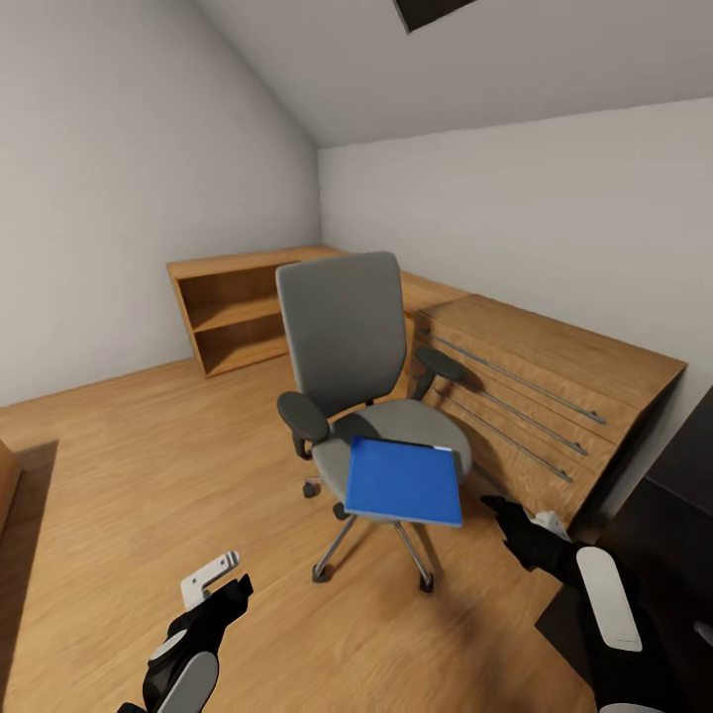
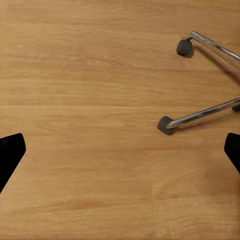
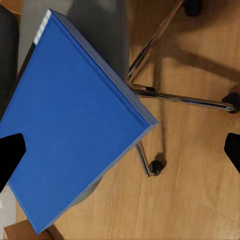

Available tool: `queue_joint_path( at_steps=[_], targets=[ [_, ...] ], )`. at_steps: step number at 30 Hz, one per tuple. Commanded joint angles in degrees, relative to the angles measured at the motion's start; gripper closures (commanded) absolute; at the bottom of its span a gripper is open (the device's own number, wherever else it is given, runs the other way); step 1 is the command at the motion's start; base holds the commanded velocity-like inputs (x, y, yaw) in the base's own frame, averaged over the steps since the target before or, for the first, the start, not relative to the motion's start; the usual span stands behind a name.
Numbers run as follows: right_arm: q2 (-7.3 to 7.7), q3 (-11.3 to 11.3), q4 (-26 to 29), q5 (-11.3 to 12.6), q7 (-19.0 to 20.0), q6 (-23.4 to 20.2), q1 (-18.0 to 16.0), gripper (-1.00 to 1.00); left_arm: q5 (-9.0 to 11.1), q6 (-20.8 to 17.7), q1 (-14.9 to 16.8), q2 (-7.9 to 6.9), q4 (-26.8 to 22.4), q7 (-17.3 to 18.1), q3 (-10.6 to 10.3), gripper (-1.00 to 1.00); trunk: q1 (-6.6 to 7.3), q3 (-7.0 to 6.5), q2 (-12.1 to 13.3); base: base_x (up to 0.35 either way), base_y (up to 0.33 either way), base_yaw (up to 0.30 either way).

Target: In the bedroom, organize the workspace by keeping the computer under the desk, ensuring the monitor is on the desk, placing the keyboard on the desk next to the monitor, placing the mouse on the desk next to the keyboard, moving the folder from the swivel chair onto the desk next to the mouse, stacking the notebook on top of the folder with the pen on top of the notebook, and positioning the swivel chair next to the desk.

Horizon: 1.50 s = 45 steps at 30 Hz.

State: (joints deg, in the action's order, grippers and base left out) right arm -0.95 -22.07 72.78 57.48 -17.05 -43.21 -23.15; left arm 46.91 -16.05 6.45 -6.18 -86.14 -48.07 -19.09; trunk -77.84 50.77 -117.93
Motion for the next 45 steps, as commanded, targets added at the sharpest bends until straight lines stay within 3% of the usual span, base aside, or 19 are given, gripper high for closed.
queue_joint_path(
  at_steps=[1,6,10,14,15,16,17,19,21,25,45],
  targets=[
    [0.02,-0.1,0.0,0.6,0.5,-0.2,-0.1,-1.00,0.2,-0.2,0.1,-0.06,-0.1,-0.4,-0.1,-1.00,-0.22,0.24,-0.4,0.000,0.000,0.000],
    [1.37,-0.1,-0.1,0.5,8.0,-0.3,0.0,-1.00,0.2,-0.2,0.1,-0.06,-0.1,-0.4,-0.2,-1.00,-1.32,1.14,-2.4,0.000,0.000,0.000],
    [2.33,-0.2,-0.2,0.5,10.4,-0.4,0.1,-1.00,0.2,-0.2,0.1,-0.01,0.0,-0.4,-0.2,-1.00,-2.19,1.85,-4.1,0.000,0.000,0.000],
    [4.31,-0.2,-0.7,0.4,16.4,-0.4,1.0,-1.00,0.2,-0.2,0.1,0.08,0.0,-0.4,-0.2,-1.00,-3.07,2.57,-5.7,0.000,0.000,0.000],
    [4.91,-0.2,-1.4,0.4,18.9,-0.3,1.2,-1.00,0.2,-0.2,0.1,0.09,0.0,-0.4,-0.2,-1.00,-3.29,2.75,-6.1,0.000,0.000,0.000],
    [6.40,-0.2,-4.2,0.4,24.6,-0.2,1.4,-1.00,0.2,-0.2,0.1,0.11,0.1,-0.4,-0.3,-1.00,-3.51,2.93,-6.5,0.000,0.000,0.000],
    [7.13,-0.2,-6.1,0.4,27.9,-0.1,1.4,-1.00,0.2,-0.2,0.1,0.11,0.1,-0.4,-0.3,-1.00,-3.73,3.11,-6.9,0.000,0.000,0.000],
    [7.87,-0.1,-8.9,0.5,33.0,0.2,1.5,-1.00,0.2,-0.2,0.1,0.11,0.1,-0.5,-0.4,-1.00,-4.17,3.47,-7.7,0.000,0.000,0.000],
    [8.53,-0.1,-14.8,0.7,46.3,1.8,1.5,-1.00,0.1,-0.2,0.1,0.13,0.1,-0.5,-0.4,-1.00,-4.61,3.83,-8.5,0.000,0.000,0.000],
    [8.98,-0.1,-17.3,0.7,52.7,2.7,1.5,-1.00,0.1,-0.2,0.1,0.19,0.2,-0.6,-0.4,-1.00,-5.49,4.55,-10.1,0.000,0.000,0.000],
    [9.49,0.3,-18.0,0.3,54.0,3.0,1.5,-1.00,0.2,-0.2,0.1,0.21,0.2,-0.5,-0.5,-1.00,-9.88,8.14,-18.1,0.000,0.000,0.000]
  ],
)
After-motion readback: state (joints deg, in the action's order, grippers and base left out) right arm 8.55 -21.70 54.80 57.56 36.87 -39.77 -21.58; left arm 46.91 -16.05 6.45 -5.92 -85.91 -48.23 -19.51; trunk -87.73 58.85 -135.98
